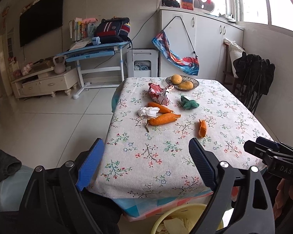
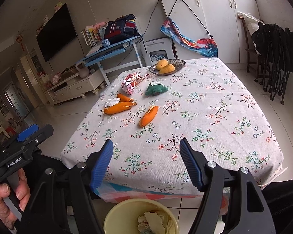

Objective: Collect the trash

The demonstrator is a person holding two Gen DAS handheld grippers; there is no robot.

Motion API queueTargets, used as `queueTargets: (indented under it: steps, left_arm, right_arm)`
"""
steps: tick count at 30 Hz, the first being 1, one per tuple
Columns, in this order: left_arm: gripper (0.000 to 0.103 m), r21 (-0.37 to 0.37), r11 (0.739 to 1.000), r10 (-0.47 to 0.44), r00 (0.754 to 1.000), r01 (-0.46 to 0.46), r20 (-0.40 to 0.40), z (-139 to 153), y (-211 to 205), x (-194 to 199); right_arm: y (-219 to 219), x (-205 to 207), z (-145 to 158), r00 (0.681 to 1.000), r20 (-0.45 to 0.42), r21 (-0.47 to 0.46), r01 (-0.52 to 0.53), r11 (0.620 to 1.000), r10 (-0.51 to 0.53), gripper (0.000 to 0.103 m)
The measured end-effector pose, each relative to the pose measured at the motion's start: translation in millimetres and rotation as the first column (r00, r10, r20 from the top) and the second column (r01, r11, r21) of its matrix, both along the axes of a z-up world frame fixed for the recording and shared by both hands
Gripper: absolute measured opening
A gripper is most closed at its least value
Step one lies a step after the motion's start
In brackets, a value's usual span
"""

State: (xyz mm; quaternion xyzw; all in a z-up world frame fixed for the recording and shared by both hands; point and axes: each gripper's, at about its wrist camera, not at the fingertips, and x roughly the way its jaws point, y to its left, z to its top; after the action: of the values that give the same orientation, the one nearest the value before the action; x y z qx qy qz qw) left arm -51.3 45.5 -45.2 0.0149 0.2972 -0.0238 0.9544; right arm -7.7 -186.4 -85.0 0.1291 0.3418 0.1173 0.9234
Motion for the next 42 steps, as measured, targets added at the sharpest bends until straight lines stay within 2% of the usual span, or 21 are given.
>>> queueTargets:
  steps: [8, 11, 13, 20, 22, 24, 26, 29, 32, 33, 35, 38, 40, 42]
  left_arm:
    - [0.085, 0.017, 0.999, -0.037, 0.999, 0.037, -0.019, -0.4, 0.1, 45.8]
    - [0.085, 0.009, 0.998, -0.069, 0.996, 0.07, -0.053, -4.7, -0.1, 68.3]
    - [0.085, -0.004, 0.995, -0.096, 0.993, 0.096, -0.075, -7.5, 0.3, 84.1]
    - [0.085, -0.03, 0.996, -0.09, 0.983, 0.086, -0.161, -24.1, 14.5, 143.6]
    - [0.085, -0.013, 0.995, -0.098, 0.978, 0.097, -0.183, -30.5, 10.8, 155.7]
    - [0.085, -0.012, 0.991, -0.134, 0.97, 0.134, -0.201, -36.2, 4.1, 163.6]
    - [0.085, 0.018, 0.984, -0.171, 0.963, 0.178, -0.208, -40.3, -7.9, 169.0]
    - [0.083, 0.058, 0.967, -0.228, 0.945, 0.248, -0.233, -49.5, -26.9, 177.6]
    - [0.078, 0.062, 0.955, -0.261, 0.924, 0.288, -0.278, -60.3, -39.9, 189.7]
    - [0.077, 0.059, 0.954, -0.266, 0.919, 0.295, -0.291, -63.5, -42.9, 193.1]
    - [0.069, 0.036, 0.95, -0.281, 0.903, 0.309, -0.325, -69.1, -47.2, 199.8]
    - [0.056, -0.058, 0.942, -0.326, 0.862, 0.33, -0.388, -74.3, -47.5, 205.2]
    - [0.056, -0.077, 0.937, -0.343, 0.856, 0.341, -0.387, -74.1, -48.4, 203.2]
    - [0.056, -0.04, 0.942, -0.324, 0.865, 0.334, -0.383, -75.7, -51.5, 204.9]
  right_arm:
    - [15.3, 46.9, -14.0, 0.998, -0.06, -0.018, -0.004, 1.0, 0.003, 0.068]
    - [21.1, 63.2, -21.5, 0.997, -0.083, -0.036, -0.009, 0.999, 0.006, 0.068]
    - [24.7, 74.8, -27.3, 0.995, -0.101, -0.047, -0.009, 0.999, 0.004, 0.064]
    - [30.2, 102.2, -43.5, 0.988, -0.157, -0.082, -0.008, 0.997, -0.005, 0.057]
    - [31.0, 104.6, -45.7, 0.988, -0.154, -0.092, -0.013, 0.996, -0.002, 0.056]
    - [33.2, 106.7, -45.5, 0.989, -0.148, -0.115, -0.02, 0.993, 0.003, 0.054]
    - [35.0, 107.4, -45.3, 0.99, -0.144, -0.139, -0.029, 0.99, 0.009, 0.046]
    - [37.0, 109.0, -45.4, 0.99, -0.139, -0.167, -0.042, 0.985, 0.019, 0.039]
    - [32.6, 109.2, -45.3, 0.989, -0.144, -0.173, -0.047, 0.984, 0.022, 0.023]
    - [30.0, 108.7, -45.1, 0.989, -0.146, -0.172, -0.046, 0.984, 0.021, 0.02]
    - [24.0, 107.4, -44.7, 0.988, -0.151, -0.165, -0.042, 0.985, 0.016, 0.019]
    - [15.2, 105.0, -42.4, 0.988, -0.157, -0.163, -0.026, 0.986, 0.0, 0.018]
    - [8.6, 103.2, -41.3, 0.986, -0.163, -0.156, -0.012, 0.988, -0.014, 0.018]
    - [3.5, 105.8, -42.3, 0.985, -0.17, -0.147, -0.005, 0.989, -0.021, 0.018]
